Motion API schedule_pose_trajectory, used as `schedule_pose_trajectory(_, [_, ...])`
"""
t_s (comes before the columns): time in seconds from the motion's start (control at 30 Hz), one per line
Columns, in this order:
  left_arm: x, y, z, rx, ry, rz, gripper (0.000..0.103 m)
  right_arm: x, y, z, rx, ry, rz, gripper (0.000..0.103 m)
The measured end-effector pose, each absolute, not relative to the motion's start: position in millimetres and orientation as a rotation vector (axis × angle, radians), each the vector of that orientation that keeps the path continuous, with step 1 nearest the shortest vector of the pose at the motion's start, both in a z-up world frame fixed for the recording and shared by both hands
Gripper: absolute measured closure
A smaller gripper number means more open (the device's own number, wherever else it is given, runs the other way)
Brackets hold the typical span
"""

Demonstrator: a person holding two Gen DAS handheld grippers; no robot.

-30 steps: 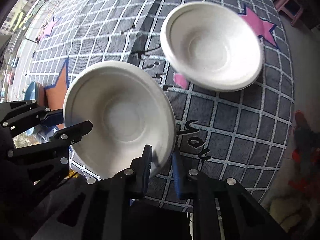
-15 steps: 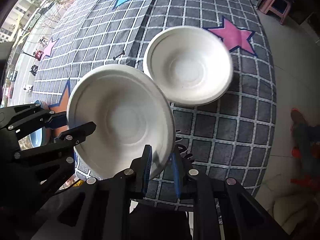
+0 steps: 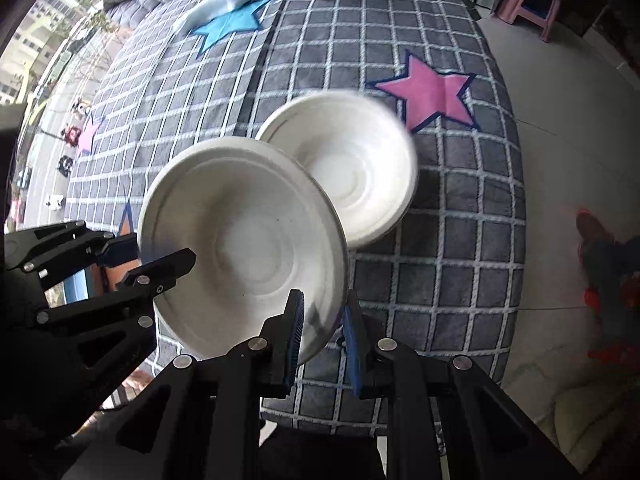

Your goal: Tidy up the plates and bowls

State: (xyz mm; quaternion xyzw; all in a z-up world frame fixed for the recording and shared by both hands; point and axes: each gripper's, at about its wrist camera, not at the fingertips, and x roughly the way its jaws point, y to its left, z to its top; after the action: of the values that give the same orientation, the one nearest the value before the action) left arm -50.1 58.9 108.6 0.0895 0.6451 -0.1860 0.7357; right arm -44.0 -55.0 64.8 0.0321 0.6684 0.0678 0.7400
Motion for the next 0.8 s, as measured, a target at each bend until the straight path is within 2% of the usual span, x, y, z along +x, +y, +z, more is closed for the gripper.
schedule_pose_trajectory(0.23, [-13, 45, 128, 0.189, 1.367, -0.391, 0.076, -10, -61, 69, 0.073, 1.443, 0.107, 0.081])
schedule_pose_trajectory(0.53, [4, 46, 113, 0.182, 1.408, -0.345, 0.076, 15, -71, 67, 0.082, 1.448, 0.11, 0.081])
schedule_pose_trajectory(0.63, [8, 47, 108, 0.181, 1.414, -0.308, 0.062, 24, -77, 62, 0.075, 1.448, 0.054, 0.08])
schedule_pose_trajectory(0.67, [9, 51, 108, 0.169, 1.417, -0.295, 0.06, 26, -80, 61, 0.078, 1.454, 0.031, 0.069])
schedule_pose_trajectory(0.7, [9, 53, 107, 0.158, 1.42, -0.293, 0.06, 27, -83, 60, 0.095, 1.457, 0.018, 0.048])
schedule_pose_trajectory(0.73, [8, 56, 106, 0.151, 1.424, -0.291, 0.06, 27, -87, 60, 0.119, 1.453, 0.014, 0.039])
schedule_pose_trajectory(0.77, [8, 58, 106, 0.15, 1.426, -0.288, 0.06, 25, -90, 63, 0.135, 1.435, 0.004, 0.035])
schedule_pose_trajectory(0.8, [7, 61, 105, 0.149, 1.428, -0.287, 0.06, 24, -91, 64, 0.14, 1.427, -0.001, 0.035])
